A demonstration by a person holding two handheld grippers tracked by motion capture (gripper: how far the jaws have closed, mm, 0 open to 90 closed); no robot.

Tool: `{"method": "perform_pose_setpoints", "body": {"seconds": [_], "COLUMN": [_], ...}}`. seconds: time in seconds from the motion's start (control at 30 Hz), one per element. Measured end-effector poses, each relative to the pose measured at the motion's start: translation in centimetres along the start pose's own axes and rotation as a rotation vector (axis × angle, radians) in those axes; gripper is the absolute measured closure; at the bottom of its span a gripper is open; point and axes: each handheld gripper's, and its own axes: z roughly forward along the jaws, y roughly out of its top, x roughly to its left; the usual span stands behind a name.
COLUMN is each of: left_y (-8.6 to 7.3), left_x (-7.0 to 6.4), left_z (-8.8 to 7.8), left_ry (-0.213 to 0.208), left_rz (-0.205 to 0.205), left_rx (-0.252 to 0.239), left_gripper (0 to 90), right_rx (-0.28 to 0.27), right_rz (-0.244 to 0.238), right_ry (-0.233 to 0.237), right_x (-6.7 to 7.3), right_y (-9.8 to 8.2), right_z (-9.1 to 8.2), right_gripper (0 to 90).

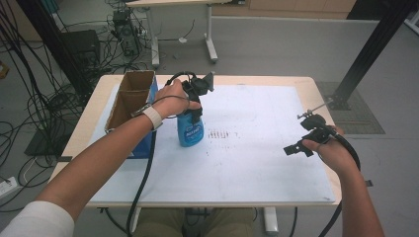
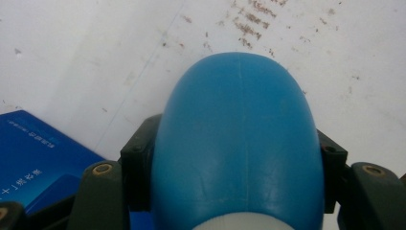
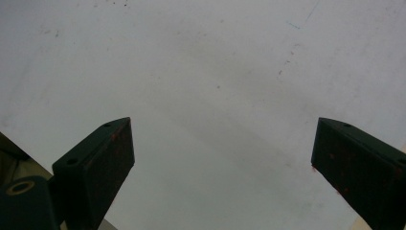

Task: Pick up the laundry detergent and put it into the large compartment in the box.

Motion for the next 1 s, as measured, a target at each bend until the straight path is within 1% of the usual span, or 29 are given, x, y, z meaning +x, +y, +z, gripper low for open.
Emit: {"method": "perform_pose_setpoints", "body": {"seconds": [0.53,1.0], "left_y": [0.13,0.16], "left_x": [0.11,0.27], "left_z": [0.02,0.03], "left_ry": [-0.005,-0.012], "left_rz": [-0.001,0.003], "left_rx": [0.005,0.007], "left_gripper": [38.4,38.4], "right_rx": [0.004,0.011], "right_rz": [0.007,0.007], "right_ry": [-0.003,-0.007], "right_x": [-0.03,0.12], "right_y": [-0.23,-0.04], "right_z": [-0.05,-0.17], "right_gripper": [7.5,7.5]}}
